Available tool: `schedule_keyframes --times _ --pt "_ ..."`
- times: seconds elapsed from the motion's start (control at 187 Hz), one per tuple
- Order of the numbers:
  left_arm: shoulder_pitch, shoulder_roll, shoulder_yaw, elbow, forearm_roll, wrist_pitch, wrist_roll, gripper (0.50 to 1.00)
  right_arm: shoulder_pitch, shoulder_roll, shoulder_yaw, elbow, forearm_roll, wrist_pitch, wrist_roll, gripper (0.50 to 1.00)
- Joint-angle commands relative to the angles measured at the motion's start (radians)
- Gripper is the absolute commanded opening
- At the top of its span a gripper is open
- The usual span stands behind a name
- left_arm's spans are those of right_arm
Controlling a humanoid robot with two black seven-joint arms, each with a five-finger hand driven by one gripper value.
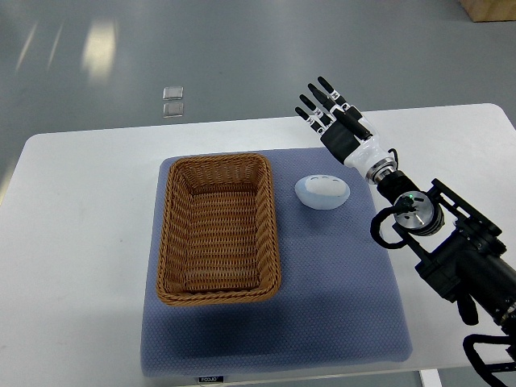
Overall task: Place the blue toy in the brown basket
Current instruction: 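Move the right hand over the pale blue plush toy, then lower the right hand and close fingers around the blue plush toy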
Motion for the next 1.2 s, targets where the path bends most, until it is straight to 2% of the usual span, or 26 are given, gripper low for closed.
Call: schedule_keyframes --times 0.0,0.284,0.455,0.594,0.75,0.916,1.028,1.103,1.194 --pt "0.000 0.000 0.005 0.000 0.001 -0.001 0.000 1.000 0.000 0.000 0.000 -0.001 0.000 0.000 0.000 0.909" --pt "0.000 0.000 0.003 -0.005 0.001 -0.009 0.000 1.000 0.003 -0.005 -0.015 0.001 -0.002 0.003 -0.002 0.907" --pt "0.000 0.000 0.003 0.000 0.001 -0.006 0.000 1.000 0.031 -0.064 -0.052 0.001 -0.023 0.005 -0.003 0.909" --pt "0.000 0.000 0.003 -0.002 0.002 -0.006 0.000 1.000 0.112 -0.149 -0.150 0.002 -0.167 0.037 -0.006 0.909" --pt "0.000 0.000 0.003 -0.010 0.002 -0.010 0.000 1.000 0.319 -0.288 -0.431 0.007 -0.361 0.067 -0.067 0.909" --pt "-0.005 0.000 0.005 -0.010 0.002 -0.012 0.000 1.000 0.652 -0.385 -0.911 0.040 -0.463 0.123 -0.130 0.909" --pt "-0.006 0.000 0.005 -0.006 0.002 -0.013 0.000 1.000 0.877 -0.410 -1.186 0.131 -0.473 0.146 -0.236 0.909" --pt "-0.006 0.000 0.005 -0.008 0.001 -0.013 0.000 1.000 0.951 -0.407 -1.276 0.188 -0.471 0.156 -0.291 0.909" --pt "-0.006 0.000 0.005 -0.008 0.002 -0.013 0.000 1.000 0.966 -0.405 -1.293 0.212 -0.471 0.156 -0.304 0.909"
